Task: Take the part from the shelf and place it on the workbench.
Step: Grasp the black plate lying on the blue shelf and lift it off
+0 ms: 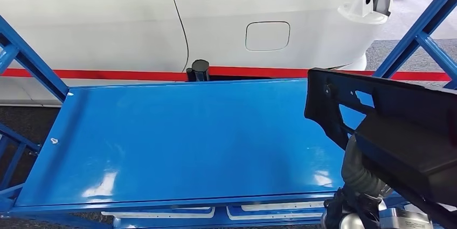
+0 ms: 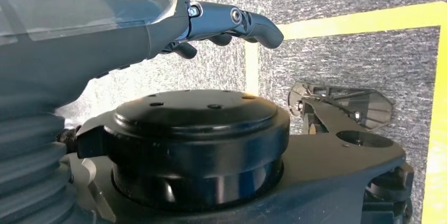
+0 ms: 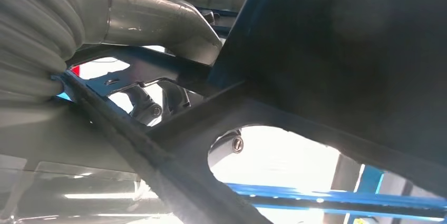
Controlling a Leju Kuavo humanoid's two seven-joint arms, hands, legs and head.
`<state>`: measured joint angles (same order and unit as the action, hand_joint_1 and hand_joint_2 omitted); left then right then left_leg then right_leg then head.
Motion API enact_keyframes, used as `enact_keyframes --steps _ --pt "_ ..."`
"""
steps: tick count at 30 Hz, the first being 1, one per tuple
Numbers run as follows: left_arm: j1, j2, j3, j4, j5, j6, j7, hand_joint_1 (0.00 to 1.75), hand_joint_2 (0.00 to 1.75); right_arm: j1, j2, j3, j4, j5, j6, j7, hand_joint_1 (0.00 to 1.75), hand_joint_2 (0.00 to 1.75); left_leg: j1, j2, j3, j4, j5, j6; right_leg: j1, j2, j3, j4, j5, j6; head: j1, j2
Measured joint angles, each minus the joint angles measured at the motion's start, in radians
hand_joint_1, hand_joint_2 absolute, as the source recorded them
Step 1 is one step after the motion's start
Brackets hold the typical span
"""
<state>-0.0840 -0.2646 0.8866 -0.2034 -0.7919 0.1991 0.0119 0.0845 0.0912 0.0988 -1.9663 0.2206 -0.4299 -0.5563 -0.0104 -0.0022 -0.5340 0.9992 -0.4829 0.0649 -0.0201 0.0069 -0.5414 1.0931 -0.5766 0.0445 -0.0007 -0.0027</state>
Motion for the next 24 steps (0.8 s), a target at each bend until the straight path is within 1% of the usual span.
enact_keyframes --steps 1,2,3,4,5,6,7,8,9,10,11,12,13,14,15,17,18,19,20,21,22,23,24 --pt "0.0 0.0 0.0 0.0 0.001 0.0 -0.001 0.0 1.75 0.002 0.0 0.0 -0.001 0.001 -0.004 -0.001 1.75 1.75 0.001 0.001 -0.003 -0.001 0.003 0.001 -0.001 0.0 -0.03 0.065 -0.028 -0.002 0.001 0.0" --pt "0.0 0.0 0.001 0.0 0.001 -0.001 -0.003 0.0 1.75 0.004 0.0 0.0 -0.002 0.002 -0.007 -0.002 1.75 1.75 0.002 0.001 -0.007 -0.001 0.005 0.001 -0.002 0.0 -0.063 0.136 -0.052 -0.002 0.002 0.0" --pt "0.0 0.0 0.001 0.0 0.001 -0.002 -0.004 0.0 1.75 0.008 0.0 -0.001 -0.002 0.003 -0.01 -0.002 1.75 1.75 0.003 0.001 -0.009 -0.001 0.007 -0.001 -0.004 0.0 -0.087 0.187 -0.064 0.003 0.002 0.0" --pt "0.0 0.0 0.002 0.0 0.001 -0.005 -0.004 0.0 1.75 0.01 0.0 -0.001 -0.002 0.003 -0.012 -0.002 1.75 1.75 0.006 0.001 -0.011 0.0 0.009 -0.004 -0.007 0.0 -0.096 0.205 -0.059 0.012 0.001 0.0" --pt "0.0 0.0 0.002 0.0 0.001 -0.007 -0.005 0.0 1.75 0.012 0.0 -0.001 -0.002 0.003 -0.015 -0.002 1.75 1.75 0.009 0.001 -0.011 0.001 0.01 -0.007 -0.01 -0.001 -0.084 0.18 -0.037 0.024 0.001 0.0" --pt "0.0 0.0 0.003 0.0 0.001 -0.009 -0.005 0.0 1.75 0.012 0.0 -0.002 -0.002 0.004 -0.016 -0.002 1.75 1.75 0.013 0.0 -0.012 0.003 0.01 -0.013 -0.015 -0.002 -0.054 0.116 -0.004 0.04 0.002 0.0" --pt "0.0 0.001 0.004 0.0 0.001 -0.011 -0.006 0.0 1.75 0.012 0.0 -0.002 -0.003 0.004 -0.017 -0.002 1.75 1.75 0.017 -0.001 -0.014 0.006 0.011 -0.019 -0.02 -0.003 -0.02 0.041 0.022 0.052 0.003 0.0" --pt "-0.001 0.002 0.004 -0.001 0.001 -0.012 -0.006 0.0 1.75 0.013 0.0 -0.001 -0.004 0.005 -0.018 -0.002 1.75 1.75 0.017 -0.003 -0.018 0.011 0.011 -0.027 -0.02 0.0 0.009 -0.017 0.046 0.055 0.004 0.0" --pt "-0.001 0.002 0.005 -0.001 0.002 -0.012 -0.006 0.0 1.75 0.014 0.0 -0.002 -0.006 0.005 -0.019 -0.003 1.75 1.75 0.016 -0.005 -0.023 0.016 0.011 -0.035 -0.021 0.002 0.025 -0.055 0.058 0.052 0.006 0.0" --pt "-0.002 0.003 0.005 -0.002 0.002 -0.012 -0.006 0.0 1.75 0.015 0.0 -0.002 -0.006 0.006 -0.02 -0.003 1.75 1.75 0.014 -0.007 -0.028 0.019 0.014 -0.042 -0.02 0.006 0.027 -0.064 0.059 0.042 0.005 0.0" --pt "-0.002 0.004 0.006 -0.002 0.003 -0.012 -0.006 0.0 1.75 0.016 0.0 -0.002 -0.007 0.007 -0.021 -0.003 1.75 1.75 0.013 -0.01 -0.034 0.022 0.018 -0.048 -0.018 0.009 0.021 -0.061 0.065 0.031 0.004 0.0" --pt "-0.002 0.004 0.007 -0.002 0.005 -0.013 -0.006 0.0 1.75 0.016 0.001 -0.003 -0.007 0.009 -0.022 -0.003 1.75 1.75 0.014 -0.012 -0.038 0.023 0.021 -0.053 -0.021 0.009 0.011 -0.061 0.066 0.021 0.003 0.0" --pt "-0.002 0.004 0.008 -0.002 0.007 -0.012 -0.006 0.0 1.75 0.016 0.002 -0.002 -0.008 0.012 -0.022 -0.003 1.75 1.75 0.016 -0.012 -0.044 0.027 0.017 -0.057 -0.022 0.008 0.005 -0.06 0.07 0.012 0.002 0.0" --pt "-0.003 0.004 0.01 -0.002 0.01 -0.012 -0.007 0.0 1.75 0.015 0.003 -0.002 -0.008 0.015 -0.022 -0.002 1.75 1.75 0.018 -0.011 -0.053 0.045 -0.003 -0.062 -0.023 0.006 -0.003 -0.06 0.076 0.001 0.001 0.0" --pt "-0.004 0.004 0.012 -0.002 0.013 -0.012 -0.008 0.0 1.75 0.015 0.005 -0.002 -0.009 0.019 -0.022 -0.002 1.75 1.75 0.02 -0.009 -0.067 0.081 -0.038 -0.065 -0.023 0.004 -0.011 -0.061 0.083 -0.01 0.0 0.0" --pt "-0.007 0.004 0.017 -0.003 0.018 -0.011 -0.01 0.0 1.75 0.014 0.009 -0.001 -0.009 0.023 -0.022 0.001 1.75 1.75 0.021 -0.005 -0.101 0.194 -0.126 -0.071 -0.018 -0.001 -0.028 -0.06 0.097 -0.027 -0.004 0.0" --pt "-0.009 0.004 0.019 -0.003 0.019 -0.011 -0.011 0.0 1.75 0.014 0.01 -0.001 -0.009 0.024 -0.022 0.002 1.75 1.75 0.021 -0.005 -0.11 0.246 -0.153 -0.072 -0.015 -0.004 -0.037 -0.06 0.104 -0.032 -0.006 0.0" --pt "-0.009 0.004 0.021 -0.003 0.019 -0.011 -0.012 0.0 1.75 0.014 0.01 -0.001 -0.009 0.024 -0.022 0.003 1.75 1.75 0.021 -0.005 -0.107 0.271 -0.159 -0.071 -0.012 -0.006 -0.046 -0.06 0.11 -0.033 -0.007 0.0" --pt "-0.009 0.004 0.023 -0.003 0.019 -0.01 -0.012 0.0 1.75 0.014 0.011 -0.001 -0.009 0.025 -0.022 0.004 1.75 1.75 0.021 -0.004 -0.088 0.263 -0.146 -0.068 -0.009 -0.007 -0.054 -0.059 0.117 -0.032 -0.007 0.0" --pt "-0.009 0.004 0.024 -0.003 0.019 -0.01 -0.011 0.0 1.75 0.013 0.011 -0.001 -0.009 0.025 -0.022 0.004 1.75 1.75 0.021 -0.003 -0.053 0.221 -0.119 -0.064 -0.006 -0.007 -0.062 -0.059 0.124 -0.031 -0.007 0.0" --pt "-0.007 0.004 0.025 -0.003 0.019 -0.009 -0.01 0.0 1.75 0.013 0.012 -0.001 -0.009 0.025 -0.022 0.004 1.75 1.75 0.02 -0.003 -0.008 0.156 -0.094 -0.058 -0.005 -0.007 -0.067 -0.059 0.131 -0.029 -0.007 0.0" --pt "-0.006 0.004 0.026 -0.003 0.019 -0.009 -0.009 0.0 1.75 0.012 0.012 -0.001 -0.009 0.025 -0.022 0.004 1.75 1.75 0.018 -0.003 0.035 0.087 -0.08 -0.052 -0.003 -0.007 -0.072 -0.059 0.138 -0.024 -0.007 0.0" --pt "-0.004 0.004 0.027 -0.004 0.019 -0.008 -0.008 0.0 1.75 0.01 0.013 -0.001 -0.01 0.025 -0.022 0.004 1.75 1.75 0.015 -0.003 0.065 0.037 -0.074 -0.047 -0.001 -0.008 -0.076 -0.06 0.145 -0.018 -0.007 0.0"
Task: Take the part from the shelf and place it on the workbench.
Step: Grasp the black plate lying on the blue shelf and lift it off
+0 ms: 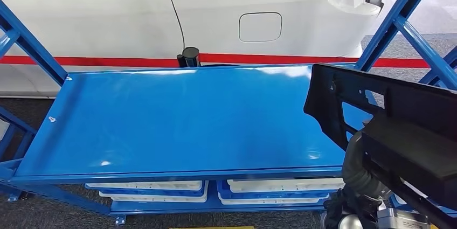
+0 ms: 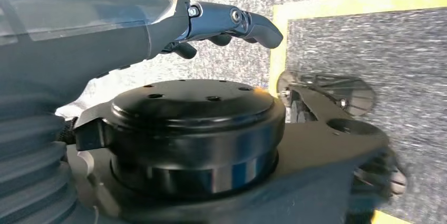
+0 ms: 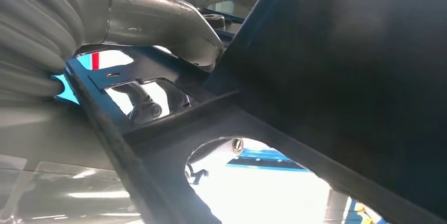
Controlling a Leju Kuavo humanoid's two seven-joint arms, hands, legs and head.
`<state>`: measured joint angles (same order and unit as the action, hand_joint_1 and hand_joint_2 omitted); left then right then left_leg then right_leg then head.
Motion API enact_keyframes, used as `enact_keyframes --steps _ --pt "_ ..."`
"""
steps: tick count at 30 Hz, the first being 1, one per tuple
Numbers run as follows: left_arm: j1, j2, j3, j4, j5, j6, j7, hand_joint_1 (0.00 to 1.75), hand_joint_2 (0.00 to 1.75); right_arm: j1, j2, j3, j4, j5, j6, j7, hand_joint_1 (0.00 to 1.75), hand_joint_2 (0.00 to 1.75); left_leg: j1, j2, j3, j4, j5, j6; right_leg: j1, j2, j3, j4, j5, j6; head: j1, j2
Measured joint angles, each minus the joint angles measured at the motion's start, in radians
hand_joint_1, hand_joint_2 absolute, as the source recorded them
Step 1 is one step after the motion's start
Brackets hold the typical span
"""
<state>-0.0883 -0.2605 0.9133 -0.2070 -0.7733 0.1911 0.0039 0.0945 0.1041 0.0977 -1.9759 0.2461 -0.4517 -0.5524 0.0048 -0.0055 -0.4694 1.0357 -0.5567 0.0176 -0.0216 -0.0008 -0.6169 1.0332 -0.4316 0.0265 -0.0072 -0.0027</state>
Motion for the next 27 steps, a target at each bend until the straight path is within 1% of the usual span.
enact_keyframes --steps 1,2,3,4,5,6,7,8,9,10,11,12,13,14,15,16,17,18,19,20,21,22,23,24,25,26,27 --pt "0.001 0.0 0.001 0.0 0.0 0.001 0.001 0.0 1.75 -0.002 0.001 0.0 0.0 0.0 0.0 0.0 1.75 1.75 -0.005 -0.001 0.014 -0.029 -0.002 0.004 0.0 -0.001 -0.002 -0.001 0.007 0.007 0.0 0.0" --pt "0.002 0.0 0.001 0.0 0.0 0.003 0.002 0.0 1.75 -0.004 0.002 0.0 0.0 0.001 0.0 0.0 1.75 1.75 -0.01 -0.001 0.015 -0.037 -0.002 0.007 -0.001 -0.002 -0.004 -0.003 0.014 0.015 0.0 0.0" --pt "0.003 0.0 0.002 0.0 0.0 0.005 0.003 0.0 1.75 -0.006 0.002 0.0 0.0 0.002 0.0 0.001 1.75 1.75 -0.012 -0.001 0.008 -0.039 0.007 0.013 -0.002 -0.003 -0.005 -0.006 0.022 0.023 -0.001 0.0" --pt "0.003 0.0 0.003 0.0 0.001 0.008 0.005 0.0 1.75 -0.009 0.003 0.0 0.0 0.002 0.0 0.001 1.75 1.75 -0.013 0.001 0.001 -0.044 0.018 0.019 -0.003 -0.003 -0.01 -0.005 0.022 0.028 -0.002 0.0" --pt "0.004 0.0 0.004 0.0 0.002 0.01 0.006 0.0 1.75 -0.014 0.003 0.0 0.0 0.003 0.0 0.002 1.75 1.75 -0.012 0.004 -0.008 -0.049 0.03 0.026 -0.002 -0.003 -0.018 0.005 0.01 0.029 -0.001 0.0" --pt "0.004 0.0 0.004 0.0 0.002 0.011 0.007 0.0 1.75 -0.019 0.002 0.0 0.001 0.004 0.0 0.003 1.75 1.75 -0.01 0.007 -0.019 -0.054 0.043 0.033 -0.001 -0.003 -0.031 0.034 -0.019 0.025 0.001 0.0" --pt "0.004 0.0 0.005 0.0 0.002 0.009 0.007 0.0 1.75 -0.024 0.002 0.0 0.002 0.004 0.0 0.004 1.75 1.75 -0.01 0.01 -0.032 -0.056 0.054 0.038 -0.001 -0.002 -0.048 0.082 -0.06 0.018 0.002 0.0" --pt "0.004 0.0 0.005 -0.001 0.001 0.007 0.007 0.0 1.75 -0.027 0.001 0.0 0.002 0.003 -0.001 0.005 1.75 1.75 -0.011 0.011 -0.046 -0.056 0.064 0.042 0.0 -0.002 -0.065 0.144 -0.102 0.012 0.005 0.0" --pt "0.004 0.0 0.005 -0.001 0.0 0.003 0.007 0.0 1.75 -0.029 0.0 -0.001 0.004 0.001 -0.004 0.006 1.75 1.75 -0.012 0.013 -0.06 -0.055 0.075 0.043 0.0 -0.002 -0.078 0.207 -0.132 0.012 0.006 0.0" --pt "0.004 0.0 0.005 -0.001 -0.001 -0.001 0.007 0.0 1.75 -0.029 -0.001 -0.003 0.005 -0.003 -0.007 0.007 1.75 1.75 -0.013 0.014 -0.073 -0.054 0.085 0.043 -0.001 -0.002 -0.08 0.25 -0.141 0.017 0.006 0.0" --pt "0.004 0.0 0.005 -0.001 -0.002 -0.006 0.007 0.0 1.75 -0.029 -0.002 -0.005 0.005 -0.007 -0.009 0.007 1.75 1.75 -0.013 0.014 -0.084 -0.053 0.095 0.042 -0.001 -0.002 -0.067 0.262 -0.133 0.027 0.006 0.0" --pt "0.003 0.0 0.005 -0.002 -0.002 -0.01 0.006 0.0 1.75 -0.028 -0.003 -0.007 0.006 -0.012 -0.011 0.008 1.75 1.75 -0.013 0.014 -0.093 -0.052 0.103 0.04 -0.001 -0.002 -0.034 0.234 -0.111 0.038 0.006 0.0" --pt "0.003 0.0 0.005 -0.002 -0.002 -0.012 0.006 0.0 1.75 -0.028 -0.003 -0.008 0.006 -0.016 -0.012 0.008 1.75 1.75 -0.013 0.015 -0.1 -0.05 0.11 0.037 -0.001 -0.002 0.015 0.172 -0.089 0.046 0.007 0.0" --pt "0.002 0.001 0.005 -0.003 -0.003 -0.015 0.005 0.0 1.75 -0.029 -0.003 -0.009 0.006 -0.019 -0.013 0.007 1.75 1.75 -0.015 0.014 -0.106 -0.047 0.116 0.033 0.0 -0.002 0.072 0.095 -0.081 0.047 0.007 0.0" --pt "0.001 0.001 0.005 -0.003 -0.005 -0.018 0.004 0.0 1.75 -0.029 -0.003 -0.01 0.006 -0.023 -0.013 0.006 1.75 1.75 -0.017 0.014 -0.111 -0.044 0.121 0.028 0.002 -0.002 0.118 0.024 -0.082 0.043 0.007 0.0" --pt "0.0 0.002 0.005 -0.003 -0.007 -0.022 0.005 0.0 1.75 -0.029 -0.004 -0.011 0.006 -0.029 -0.013 0.005 1.75 1.75 -0.019 0.014 -0.115 -0.041 0.126 0.023 0.005 -0.001 0.146 -0.024 -0.089 0.038 0.006 0.0" --pt "0.0 0.006 0.005 -0.004 -0.009 -0.03 0.008 0.0 1.75 -0.027 -0.005 -0.012 0.006 -0.037 -0.012 0.002 1.75 1.75 -0.02 0.015 -0.118 -0.04 0.132 0.018 0.007 0.0 0.156 -0.047 -0.098 0.031 0.006 0.0" --pt "-0.001 0.013 0.005 -0.004 -0.011 -0.044 0.014 0.0 1.75 -0.023 -0.007 -0.016 0.006 -0.049 -0.009 -0.002 1.75 1.75 -0.021 0.014 -0.12 -0.039 0.138 0.014 0.007 0.001 0.152 -0.053 -0.098 0.026 0.005 0.0" --pt "-0.001 0.024 0.005 -0.004 -0.013 -0.06 0.02 0.0 1.75 -0.018 -0.01 -0.021 0.006 -0.062 -0.006 -0.006 1.75 1.75 -0.019 0.013 -0.124 -0.036 0.138 0.009 0.003 -0.001 0.146 -0.054 -0.094 0.019 0.005 0.0" --pt "-0.001 0.036 0.005 -0.004 -0.014 -0.077 0.027 0.0 1.75 -0.012 -0.012 -0.025 0.005 -0.073 -0.002 -0.009 1.75 1.75 -0.016 0.011 -0.13 -0.026 0.125 0.004 -0.001 -0.002 0.139 -0.054 -0.088 0.009 0.005 0.0" --pt "-0.001 0.047 0.005 -0.004 -0.016 -0.091 0.033 0.0 1.75 -0.005 -0.014 -0.029 0.005 -0.081 0.003 -0.012 1.75 1.75 -0.014 0.01 -0.141 -0.001 0.096 -0.002 -0.005 -0.004 0.132 -0.055 -0.08 -0.003 0.003 0.0" --pt "-0.001 0.057 0.005 -0.004 -0.017 -0.101 0.037 0.0 1.75 0.001 -0.015 -0.031 0.003 -0.086 0.008 -0.015 1.75 1.75 -0.011 0.009 -0.158 0.044 0.052 -0.008 -0.007 -0.005 0.124 -0.055 -0.071 -0.013 0.001 0.0" --pt "-0.003 0.065 0.005 -0.004 -0.019 -0.107 0.041 0.0 1.75 0.008 -0.016 -0.033 0.002 -0.09 0.014 -0.018 1.75 1.75 -0.009 0.008 -0.175 0.105 0.003 -0.015 -0.006 -0.006 0.114 -0.054 -0.062 -0.019 -0.001 0.0" --pt "-0.005 0.071 0.004 -0.004 -0.021 -0.11 0.045 0.0 1.75 0.014 -0.017 -0.035 0.001 -0.093 0.02 -0.02 1.75 1.75 -0.007 0.008 -0.188 0.168 -0.034 -0.02 -0.006 -0.007 0.105 -0.053 -0.054 -0.021 -0.003 0.0" --pt "-0.006 0.075 0.004 -0.004 -0.022 -0.112 0.049 0.0 1.75 0.02 -0.017 -0.037 0.0 -0.095 0.025 -0.021 1.75 1.75 -0.004 0.008 -0.19 0.215 -0.052 -0.023 -0.006 -0.007 0.095 -0.052 -0.045 -0.02 -0.003 0.0" --pt "-0.007 0.078 0.004 -0.004 -0.025 -0.111 0.053 0.0 1.75 0.025 -0.017 -0.039 0.0 -0.097 0.03 -0.022 1.75 1.75 -0.002 0.008 -0.178 0.231 -0.046 -0.025 -0.006 -0.007 0.086 -0.051 -0.038 -0.017 -0.004 0.0" --pt "-0.007 0.08 0.004 -0.004 -0.029 -0.111 0.057 0.0 1.75 0.028 -0.018 -0.041 0.0 -0.098 0.034 -0.022 1.75 1.75 0.001 0.008 -0.148 0.207 -0.024 -0.026 -0.007 -0.007 0.077 -0.048 -0.032 -0.013 -0.004 0.0"
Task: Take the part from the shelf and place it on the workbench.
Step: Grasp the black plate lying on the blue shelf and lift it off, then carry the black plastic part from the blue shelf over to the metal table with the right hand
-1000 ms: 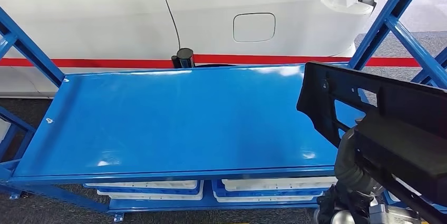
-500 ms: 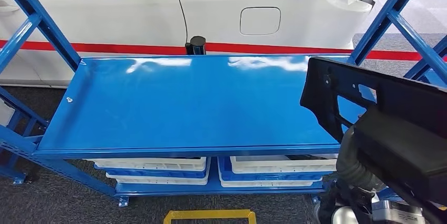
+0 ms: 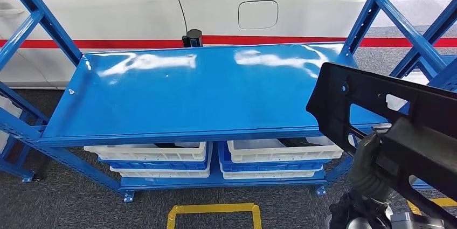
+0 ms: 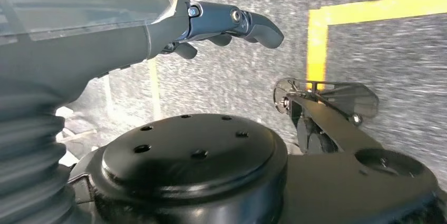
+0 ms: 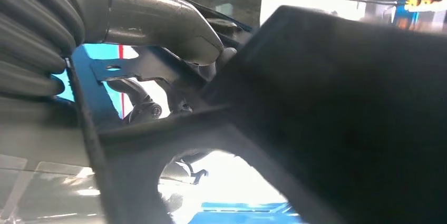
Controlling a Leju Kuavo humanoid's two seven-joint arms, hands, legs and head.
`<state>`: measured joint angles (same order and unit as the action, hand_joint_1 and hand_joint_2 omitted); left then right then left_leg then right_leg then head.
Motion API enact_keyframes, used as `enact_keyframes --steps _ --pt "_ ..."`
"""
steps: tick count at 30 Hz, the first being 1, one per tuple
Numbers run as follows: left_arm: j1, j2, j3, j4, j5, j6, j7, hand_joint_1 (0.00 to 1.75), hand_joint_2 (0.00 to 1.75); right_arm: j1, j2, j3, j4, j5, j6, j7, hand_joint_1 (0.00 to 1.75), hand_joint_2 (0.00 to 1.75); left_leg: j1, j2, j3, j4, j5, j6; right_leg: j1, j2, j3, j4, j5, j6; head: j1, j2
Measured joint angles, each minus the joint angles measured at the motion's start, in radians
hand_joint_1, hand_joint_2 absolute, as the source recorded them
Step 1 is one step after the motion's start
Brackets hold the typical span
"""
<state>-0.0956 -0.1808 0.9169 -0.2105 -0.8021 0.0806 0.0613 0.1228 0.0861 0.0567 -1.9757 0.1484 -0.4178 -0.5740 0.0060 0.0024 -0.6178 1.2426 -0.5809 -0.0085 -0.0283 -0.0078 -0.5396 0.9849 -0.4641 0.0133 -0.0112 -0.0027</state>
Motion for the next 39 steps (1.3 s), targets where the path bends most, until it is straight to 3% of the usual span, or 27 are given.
enact_keyframes --steps 1,3,5,8,10,12,13,14,15,17,19,21,23,24,25,27,28,29,30,31,32,34,36,38,39 --pt "0.002 0.002 0.0 0.0 -0.004 0.001 0.005 0.0 1.75 0.002 -0.001 -0.002 0.0 0.0 0.004 0.0 1.75 1.75 0.003 0.0 0.045 -0.057 0.029 0.0 -0.001 0.001 -0.007 0.003 0.005 0.004 0.0 0.0" --pt "0.006 0.005 -0.001 0.001 -0.013 0.002 0.015 0.0 1.75 0.005 -0.002 -0.006 0.0 0.001 0.009 0.002 1.75 1.75 0.006 -0.003 0.133 -0.194 0.055 0.002 0.0 0.001 -0.02 0.009 0.014 0.015 0.0 0.0" --pt "0.01 0.007 -0.003 0.002 -0.023 0.0 0.027 0.0 1.75 0.008 -0.005 -0.008 -0.002 0.003 0.014 0.007 1.75 1.75 0.001 -0.007 0.162 -0.258 0.051 0.007 0.002 0.0 -0.031 0.012 0.027 0.032 -0.001 0.0" --pt "0.009 0.006 -0.007 0.003 -0.038 -0.004 0.048 0.0 1.75 0.015 -0.011 -0.011 -0.006 -0.001 0.034 0.022 1.75 1.75 -0.004 -0.004 0.14 -0.267 0.067 0.034 0.001 -0.003 -0.046 0.02 0.031 0.051 0.0 0.0" --pt "0.006 0.004 -0.008 0.004 -0.039 -0.003 0.055 0.0 1.75 0.018 -0.019 -0.011 -0.006 -0.012 0.052 0.03 1.75 1.75 -0.004 0.002 0.12 -0.272 0.086 0.057 0.001 0.0 -0.074 0.084 -0.025 0.044 0.003 0.0" --pt "0.004 0.002 -0.008 0.004 -0.035 0.0 0.055 0.0 1.75 0.019 -0.026 -0.013 -0.004 -0.026 0.069 0.032 1.75 1.75 -0.009 0.007 0.095 -0.271 0.105 0.067 0.001 0.002 -0.114 0.213 -0.105 0.036 0.007 0.0" --pt "0.003 0.002 -0.007 0.004 -0.031 0.002 0.055 0.0 1.75 0.018 -0.029 -0.014 -0.002 -0.034 0.078 0.032 1.75 1.75 -0.012 0.008 0.083 -0.27 0.115 0.069 0.001 0.002 -0.124 0.269 -0.126 0.039 0.007 0.0" --pt "0.001 0.001 -0.007 0.004 -0.028 0.005 0.056 0.0 1.75 0.017 -0.031 -0.015 0.001 -0.042 0.087 0.029 1.75 1.75 -0.014 0.009 0.07 -0.269 0.125 0.069 0.001 0.002 -0.121 0.297 -0.128 0.046 0.007 0.0" --pt "-0.001 0.001 -0.006 0.004 -0.027 0.009 0.058 0.0 1.75 0.015 -0.033 -0.016 0.005 -0.05 0.094 0.026 1.75 1.75 -0.016 0.01 0.06 -0.267 0.133 0.068 0.001 0.002 -0.098 0.285 -0.112 0.056 0.007 0.0" --pt "-0.007 0.0 -0.004 0.004 -0.025 0.023 0.064 0.0 1.75 0.003 -0.037 -0.016 0.015 -0.066 0.108 0.017 1.75 1.75 -0.018 0.01 0.042 -0.261 0.149 0.064 0.001 0.002 -0.005 0.16 -0.069 0.067 0.008 0.0" --pt "-0.012 -0.001 -0.002 0.004 -0.021 0.038 0.068 0.0 1.75 -0.013 -0.04 -0.016 0.024 -0.079 0.114 0.009 1.75 1.75 -0.021 0.01 0.029 -0.255 0.163 0.055 0.007 0.003 0.084 0.021 -0.065 0.057 0.007 0.0" --pt "-0.013 0.0 0.004 0.004 -0.013 0.048 0.066 0.0 1.75 -0.022 -0.041 -0.015 0.032 -0.087 0.114 0.003 1.75 1.75 -0.023 0.01 0.023 -0.255 0.176 0.044 0.016 0.004 0.105 -0.026 -0.074 0.041 0.007 0.0" --pt "-0.014 0.005 0.014 0.005 -0.004 0.052 0.064 0.0 1.75 -0.025 -0.042 -0.012 0.041 -0.088 0.114 0.0 1.75 1.75 -0.021 0.008 0.016 -0.252 0.176 0.031 0.011 0.001 0.088 -0.026 -0.061 0.023 0.006 0.0" --pt "-0.015 0.008 0.019 0.006 -0.001 0.053 0.063 0.0 1.75 -0.026 -0.043 -0.008 0.045 -0.087 0.114 0.0 1.75 1.75 -0.018 0.007 0.007 -0.235 0.152 0.024 0.006 0.0 0.079 -0.027 -0.052 0.011 0.004 0.0" --pt "-0.017 0.011 0.023 0.006 0.002 0.054 0.062 0.0 1.75 -0.027 -0.042 -0.003 0.049 -0.086 0.114 0.0 1.75 1.75 -0.015 0.006 -0.006 -0.2 0.112 0.017 0.001 -0.002 0.068 -0.028 -0.042 0.001 0.002 0.0" --pt "-0.022 0.015 0.031 0.008 0.008 0.055 0.056 0.0 1.75 -0.027 -0.042 0.007 0.058 -0.085 0.114 0.0 1.75 1.75 -0.009 0.007 -0.034 -0.08 0.014 0.003 0.002 -0.005 0.049 -0.027 -0.022 -0.009 -0.002 0.0" --pt "-0.023 0.017 0.035 0.009 0.01 0.057 0.053 0.0 1.75 -0.027 -0.041 0.011 0.062 -0.085 0.114 0.0 1.75 1.75 -0.005 0.008 -0.041 -0.021 -0.015 -0.002 0.002 -0.006 0.039 -0.025 -0.013 -0.008 -0.003 0.0" --pt "-0.025 0.02 0.039 0.009 0.01 0.06 0.051 0.0 1.75 -0.025 -0.041 0.014 0.067 -0.087 0.115 0.0 1.75 1.75 -0.001 0.01 -0.036 0.014 -0.022 -0.006 0.003 -0.007 0.029 -0.023 -0.005 -0.005 -0.003 0.0" --pt "-0.025 0.023 0.041 0.01 0.008 0.066 0.05 0.0 1.75 -0.024 -0.041 0.016 0.072 -0.09 0.117 -0.001 1.75 1.75 0.003 0.011 -0.014 0.013 -0.008 -0.009 0.003 -0.007 0.018 -0.019 0.002 -0.002 -0.003 0.0" --pt "-0.023 0.028 0.043 0.01 0.004 0.073 0.05 0.0 1.75 -0.022 -0.041 0.017 0.076 -0.095 0.119 -0.002 1.75 1.75 0.008 0.012 0.024 -0.026 0.017 -0.01 0.002 -0.007 0.007 -0.013 0.007 0.002 -0.003 0.0" --pt "-0.02 0.036 0.044 0.01 -0.002 0.083 0.052 0.0 1.75 -0.02 -0.041 0.017 0.08 -0.1 0.12 -0.003 1.75 1.75 0.012 0.01 0.073 -0.095 0.04 -0.011 0.001 -0.007 -0.005 -0.006 0.011 0.005 -0.004 0.0" --pt "-0.008 0.058 0.045 0.01 -0.012 0.097 0.055 0.0 1.75 -0.019 -0.039 0.017 0.086 -0.107 0.122 -0.004 1.75 1.75 0.013 0.002 0.149 -0.221 0.055 -0.009 0.003 -0.007 -0.024 0.007 0.02 0.016 -0.005 0.0" --pt "0.006 0.078 0.048 0.01 -0.016 0.103 0.057 0.0 1.75 -0.017 -0.037 0.017 0.091 -0.115 0.124 -0.005 1.75 1.75 0.005 -0.004 0.164 -0.262 0.049 -0.002 0.004 -0.008 -0.038 0.011 0.034 0.035 -0.006 0.0" --pt "0.015 0.092 0.05 0.009 -0.018 0.106 0.057 0.0 1.75 -0.016 -0.037 0.018 0.096 -0.123 0.128 -0.006 1.75 1.75 0.002 -0.002 0.147 -0.268 0.061 0.017 0.002 -0.008 -0.05 0.014 0.041 0.051 -0.006 0.0" --pt "0.017 0.096 0.051 0.009 -0.019 0.106 0.056 0.0 1.75 -0.016 -0.037 0.018 0.098 -0.127 0.131 -0.006 1.75 1.75 0.002 0.0 0.135 -0.271 0.071 0.031 0.001 -0.007 -0.063 0.031 0.025 0.051 -0.005 0.0"
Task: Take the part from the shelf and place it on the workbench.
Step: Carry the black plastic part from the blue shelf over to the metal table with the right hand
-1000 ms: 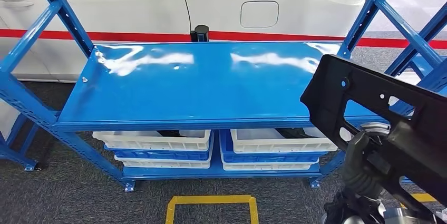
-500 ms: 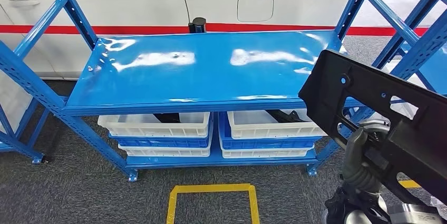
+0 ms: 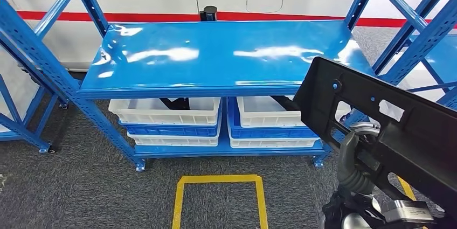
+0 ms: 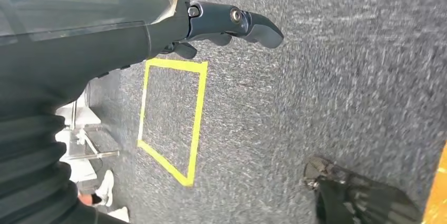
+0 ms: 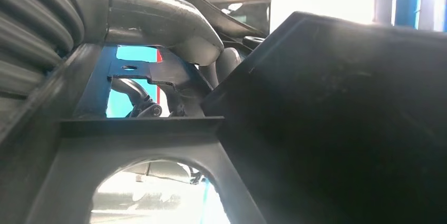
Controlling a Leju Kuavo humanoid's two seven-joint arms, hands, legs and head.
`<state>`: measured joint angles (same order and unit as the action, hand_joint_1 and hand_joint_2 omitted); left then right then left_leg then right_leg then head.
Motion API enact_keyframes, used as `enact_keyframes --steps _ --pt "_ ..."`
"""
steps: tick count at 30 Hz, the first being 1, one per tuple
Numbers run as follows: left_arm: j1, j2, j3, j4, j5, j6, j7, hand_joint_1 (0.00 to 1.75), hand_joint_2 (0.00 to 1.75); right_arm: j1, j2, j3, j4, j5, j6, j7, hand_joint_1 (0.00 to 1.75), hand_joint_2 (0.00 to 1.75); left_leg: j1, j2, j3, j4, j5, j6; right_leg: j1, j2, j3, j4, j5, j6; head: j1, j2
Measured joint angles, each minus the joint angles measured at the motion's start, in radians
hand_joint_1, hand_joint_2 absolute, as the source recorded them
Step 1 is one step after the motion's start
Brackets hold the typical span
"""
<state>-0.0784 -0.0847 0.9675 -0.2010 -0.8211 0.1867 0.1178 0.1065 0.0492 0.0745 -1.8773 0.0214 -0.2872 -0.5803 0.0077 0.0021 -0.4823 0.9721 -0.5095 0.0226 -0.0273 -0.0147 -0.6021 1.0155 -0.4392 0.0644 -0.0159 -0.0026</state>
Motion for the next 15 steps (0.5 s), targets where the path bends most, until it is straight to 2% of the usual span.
enact_keyframes --steps 2,3,4,5,6,7,8,10,11,12,13,14,15 --pt "0.001 0.005 0.002 0.0 0.001 0.0 0.0 0.0 1.75 -0.001 0.001 0.001 0.005 -0.007 0.006 -0.001 1.75 1.75 0.001 0.004 -0.024 -0.003 0.022 0.02 -0.001 0.004 -0.035 0.084 -0.07 -0.009 0.003 0.0" --pt "0.001 0.006 0.003 0.0 0.004 0.001 -0.002 0.0 1.75 -0.003 0.002 0.001 0.008 -0.01 0.009 -0.001 1.75 1.75 -0.001 0.005 -0.038 -0.003 0.033 0.025 0.001 0.006 -0.057 0.151 -0.112 -0.014 0.006 0.0" --pt "0.002 0.007 0.006 0.0 0.008 0.002 -0.004 0.0 1.75 -0.007 0.003 0.002 0.011 -0.012 0.012 0.001 1.75 1.75 -0.002 0.007 -0.051 -0.002 0.044 0.026 0.001 0.007 -0.072 0.214 -0.14 -0.012 0.006 0.0" --pt "0.002 0.007 0.009 0.0 0.011 0.002 -0.008 0.0 1.75 -0.011 0.004 0.003 0.015 -0.012 0.014 0.003 1.75 1.75 -0.004 0.008 -0.066 -0.001 0.055 0.027 0.002 0.008 -0.076 0.259 -0.149 -0.006 0.006 0.0" --pt "0.003 0.007 0.012 0.0 0.013 0.0 -0.015 0.0 1.75 -0.015 0.006 0.005 0.019 -0.01 0.014 0.004 1.75 1.75 -0.005 0.009 -0.08 0.001 0.066 0.026 0.002 0.009 -0.062 0.268 -0.14 0.003 0.006 0.0" --pt "0.003 0.006 0.014 0.0 0.015 -0.005 -0.024 0.0 1.75 -0.017 0.008 0.006 0.021 -0.007 0.013 0.006 1.75 1.75 -0.005 0.01 -0.093 0.003 0.076 0.025 0.002 0.009 -0.024 0.23 -0.116 0.012 0.006 0.0" --pt "0.003 0.004 0.016 0.0 0.015 -0.012 -0.035 0.0 1.75 -0.018 0.01 0.007 0.021 -0.002 0.011 0.007 1.75 1.75 -0.006 0.01 -0.104 0.005 0.085 0.022 0.003 0.009 0.03 0.157 -0.094 0.016 0.007 0.0" --pt "0.003 -0.003 0.018 0.0 0.016 -0.026 -0.056 0.0 1.75 -0.018 0.013 0.007 0.02 0.004 0.008 0.007 1.75 1.75 -0.008 0.009 -0.12 0.009 0.1 0.013 0.009 0.009 0.134 -0.002 -0.081 0.009 0.006 0.0" --pt "0.003 -0.007 0.019 0.0 0.016 -0.029 -0.063 0.0 1.75 -0.017 0.014 0.007 0.02 0.005 0.01 0.007 1.75 1.75 -0.009 0.009 -0.124 0.008 0.109 0.008 0.014 0.009 0.159 -0.048 -0.086 0.002 0.006 0.0" --pt "0.003 -0.011 0.019 0.0 0.016 -0.03 -0.067 0.0 1.75 -0.016 0.015 0.007 0.019 0.005 0.013 0.006 1.75 1.75 -0.01 0.01 -0.127 0.006 0.117 0.003 0.018 0.01 0.168 -0.067 -0.09 -0.003 0.006 0.0" --pt "0.004 -0.016 0.02 0.0 0.017 -0.03 -0.069 0.0 1.75 -0.015 0.015 0.006 0.019 0.005 0.017 0.006 1.75 1.75 -0.01 0.01 -0.128 0.002 0.127 -0.001 0.02 0.011 0.162 -0.073 -0.086 -0.008 0.005 0.0" --pt "0.006 -0.019 0.021 0.0 0.017 -0.028 -0.07 0.0 1.75 -0.015 0.015 0.006 0.019 0.005 0.02 0.006 1.75 1.75 -0.009 0.01 -0.132 0.0 0.131 -0.006 0.014 0.011 0.156 -0.074 -0.077 -0.014 0.006 0.0" --pt "0.007 -0.023 0.021 0.0 0.017 -0.026 -0.071 0.0 1.75 -0.016 0.015 0.005 0.019 0.005 0.022 0.006 1.75 1.75 -0.008 0.008 -0.139 0.006 0.119 -0.012 0.009 0.011 0.149 -0.077 -0.067 -0.023 0.005 0.0"
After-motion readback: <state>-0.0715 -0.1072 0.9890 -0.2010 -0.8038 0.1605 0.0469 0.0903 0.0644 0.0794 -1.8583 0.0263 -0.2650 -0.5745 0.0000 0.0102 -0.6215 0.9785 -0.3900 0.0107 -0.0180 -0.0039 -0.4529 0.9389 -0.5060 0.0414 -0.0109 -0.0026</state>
